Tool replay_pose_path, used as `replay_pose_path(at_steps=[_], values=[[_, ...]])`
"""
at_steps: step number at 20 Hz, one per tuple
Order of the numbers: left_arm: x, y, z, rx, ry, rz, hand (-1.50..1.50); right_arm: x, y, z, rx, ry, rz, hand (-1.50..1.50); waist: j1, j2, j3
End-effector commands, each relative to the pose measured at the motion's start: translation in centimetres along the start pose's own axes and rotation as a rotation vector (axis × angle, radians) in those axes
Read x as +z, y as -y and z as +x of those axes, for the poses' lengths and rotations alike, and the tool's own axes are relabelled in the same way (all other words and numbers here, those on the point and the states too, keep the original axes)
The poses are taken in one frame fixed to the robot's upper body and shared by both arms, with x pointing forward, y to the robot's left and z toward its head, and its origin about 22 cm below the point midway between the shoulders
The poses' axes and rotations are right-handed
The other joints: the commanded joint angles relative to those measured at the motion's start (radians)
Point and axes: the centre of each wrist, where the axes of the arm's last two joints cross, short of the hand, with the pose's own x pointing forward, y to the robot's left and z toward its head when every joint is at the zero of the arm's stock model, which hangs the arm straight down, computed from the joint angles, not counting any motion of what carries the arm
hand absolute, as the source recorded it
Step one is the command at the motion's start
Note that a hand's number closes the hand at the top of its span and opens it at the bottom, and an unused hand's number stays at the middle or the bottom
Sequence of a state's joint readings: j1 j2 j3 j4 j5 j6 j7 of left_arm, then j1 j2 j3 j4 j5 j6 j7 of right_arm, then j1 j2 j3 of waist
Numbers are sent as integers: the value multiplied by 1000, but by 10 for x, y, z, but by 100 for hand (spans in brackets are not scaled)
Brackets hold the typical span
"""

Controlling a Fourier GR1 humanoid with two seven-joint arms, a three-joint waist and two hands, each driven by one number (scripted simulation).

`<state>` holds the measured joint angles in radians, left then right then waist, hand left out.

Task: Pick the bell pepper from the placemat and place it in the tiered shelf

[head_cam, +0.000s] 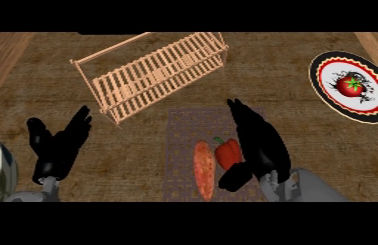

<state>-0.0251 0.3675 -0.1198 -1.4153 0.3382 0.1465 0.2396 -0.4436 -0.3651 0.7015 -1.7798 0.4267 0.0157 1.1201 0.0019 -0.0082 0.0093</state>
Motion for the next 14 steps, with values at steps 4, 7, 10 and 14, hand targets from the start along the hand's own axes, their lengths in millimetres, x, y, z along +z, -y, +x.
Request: replay_pose_path(at_steps=[4, 7, 10, 14], values=[[-15, 3, -1, 23, -59, 29, 0, -3, -25, 1, 22, -124, -13, -150, -7, 9, -10], [-8, 7, -13, 14, -67, -5, 0, -18, -28, 11, 59, -168, -29, -150, 0, 9, -10], [1, 0, -15, 30, -62, 4, 0, -23, -43, 7, 71, -182, -36, -150, 4, 8, -10], [-10, -7, -1, 0, -52, 8, 0, -39, -53, -22, 90, -185, -71, -150, 1, 10, -9]])
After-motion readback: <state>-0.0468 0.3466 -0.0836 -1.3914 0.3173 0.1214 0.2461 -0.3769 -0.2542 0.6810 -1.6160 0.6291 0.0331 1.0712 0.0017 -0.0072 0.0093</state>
